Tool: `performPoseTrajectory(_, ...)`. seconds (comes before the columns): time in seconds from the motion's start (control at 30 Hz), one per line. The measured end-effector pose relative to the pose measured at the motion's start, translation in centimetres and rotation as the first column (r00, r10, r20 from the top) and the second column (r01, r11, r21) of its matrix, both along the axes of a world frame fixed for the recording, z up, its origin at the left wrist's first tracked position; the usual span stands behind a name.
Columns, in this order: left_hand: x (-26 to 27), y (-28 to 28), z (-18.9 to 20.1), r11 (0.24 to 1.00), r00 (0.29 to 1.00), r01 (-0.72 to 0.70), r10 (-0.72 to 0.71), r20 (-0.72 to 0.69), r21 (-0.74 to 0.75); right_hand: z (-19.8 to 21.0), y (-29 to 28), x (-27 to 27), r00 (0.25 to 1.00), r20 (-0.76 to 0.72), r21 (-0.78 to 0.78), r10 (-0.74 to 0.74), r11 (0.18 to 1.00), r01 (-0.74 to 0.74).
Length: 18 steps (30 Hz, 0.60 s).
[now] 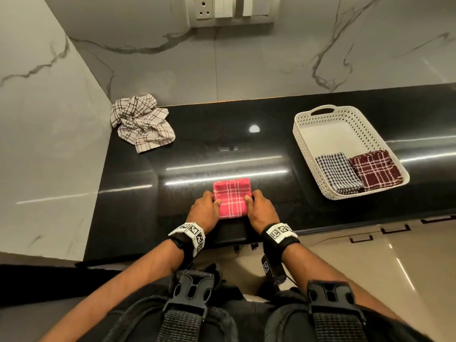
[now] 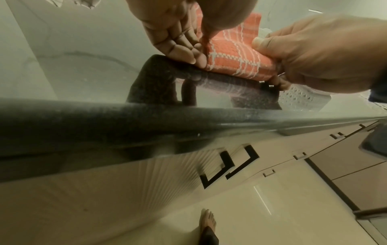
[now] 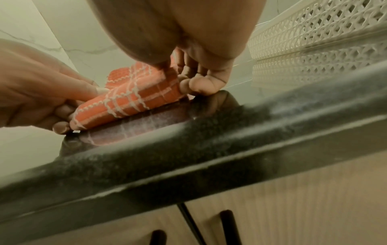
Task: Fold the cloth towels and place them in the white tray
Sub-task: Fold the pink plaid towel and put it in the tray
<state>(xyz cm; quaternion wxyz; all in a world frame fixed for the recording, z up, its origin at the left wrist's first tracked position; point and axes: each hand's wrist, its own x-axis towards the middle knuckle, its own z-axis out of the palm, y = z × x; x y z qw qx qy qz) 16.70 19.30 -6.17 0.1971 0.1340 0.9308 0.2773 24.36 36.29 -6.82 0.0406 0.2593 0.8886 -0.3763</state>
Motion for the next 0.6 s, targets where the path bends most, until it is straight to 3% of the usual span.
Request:
performPoseTrajectory(0.2,-0.5,0.8,-0.1,0.995,0.994,-0.078,0.073,0.078,0.059,0.2,0.3,-1.3,0.996,0.084,0.054,-0.023,0.998,0.019)
performPoseTrajectory(0.27,0.0,0.6,0.0,0.998,1.0,-0.021,0.021,-0.001,0.056,0.8,0.1,-1.3,0.998,0.062,0.082,-0.033,0.996,0.028)
performPoseTrajectory(0.3,0.2,0.3,-0.1,0.999,0.994,0.029,-0.025,-0.11,0.038,1.1,0.0,-1.2,1.0,0.01,0.152,-0.015,0.988,0.013)
performPoseTrajectory(0.37,0.6,-0.1,0.0,0.988,0.917,0.149,-0.149,-0.371,-0.03,1.8,-0.5,-0.8,0.991,-0.088,0.342,0.096,0.938,-0.061)
performPoseTrajectory(0.43,0.3,0.1,-0.3,0.955,0.808,0.277,-0.292,-0.512,-0.109,2.1,-1.4,-0.8,0.961,-0.082,0.456,0.265,0.867,-0.2)
performPoseTrajectory(0.53,-0.5,0.9,-1.3,0.848,0.71,0.434,-0.529,-0.465,-0.304,1.3,-2.1,-1.3,0.899,0.077,0.452,0.431,0.789,-0.417)
performPoseTrajectory(0.6,-1.3,1.1,-2.1,0.793,0.695,0.453,-0.6,-0.395,-0.407,0.3,-1.6,-1.9,0.869,0.193,0.434,0.456,0.754,-0.493)
